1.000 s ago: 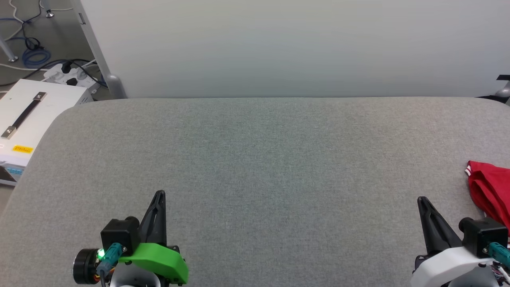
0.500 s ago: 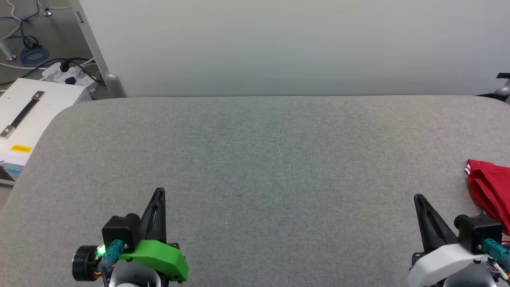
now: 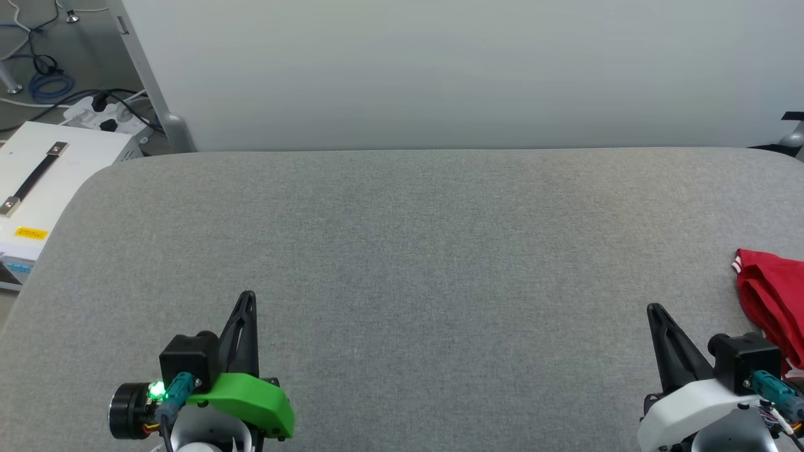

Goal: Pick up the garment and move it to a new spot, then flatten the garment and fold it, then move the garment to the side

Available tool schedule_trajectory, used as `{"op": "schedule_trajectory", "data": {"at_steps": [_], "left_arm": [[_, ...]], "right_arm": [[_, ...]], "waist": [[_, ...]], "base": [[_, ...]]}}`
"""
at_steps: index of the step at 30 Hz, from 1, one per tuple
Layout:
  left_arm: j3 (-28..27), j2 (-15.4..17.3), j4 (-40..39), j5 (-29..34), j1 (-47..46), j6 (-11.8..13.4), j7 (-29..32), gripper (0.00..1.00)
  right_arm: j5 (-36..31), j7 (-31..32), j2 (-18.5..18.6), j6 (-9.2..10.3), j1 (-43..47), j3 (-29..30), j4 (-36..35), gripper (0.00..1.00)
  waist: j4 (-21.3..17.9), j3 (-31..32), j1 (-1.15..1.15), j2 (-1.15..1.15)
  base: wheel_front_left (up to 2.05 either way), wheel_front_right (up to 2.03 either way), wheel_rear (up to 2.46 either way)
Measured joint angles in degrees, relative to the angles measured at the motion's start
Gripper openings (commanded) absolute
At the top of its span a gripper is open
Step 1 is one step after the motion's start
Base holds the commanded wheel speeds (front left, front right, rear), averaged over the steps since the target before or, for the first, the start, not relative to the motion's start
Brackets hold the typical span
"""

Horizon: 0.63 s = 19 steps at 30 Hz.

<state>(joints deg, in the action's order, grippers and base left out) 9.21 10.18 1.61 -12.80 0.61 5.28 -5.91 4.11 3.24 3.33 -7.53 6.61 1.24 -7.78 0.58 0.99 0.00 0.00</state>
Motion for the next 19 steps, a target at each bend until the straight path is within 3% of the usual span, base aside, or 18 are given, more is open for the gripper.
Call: {"op": "schedule_trajectory", "data": {"at_steps": [19], "left_arm": [[-3.1,-2.7,-0.4,4.4,0.0,-1.9,2.0,0.00]], "right_arm": [[-1.5,-1.1,-0.2,0.00,-2.3,-0.4,2.7,0.00]], "waist": [[-0.2,-0.4,0.00,0.00]], "base": [[0.00,0.00,0.00]]}}
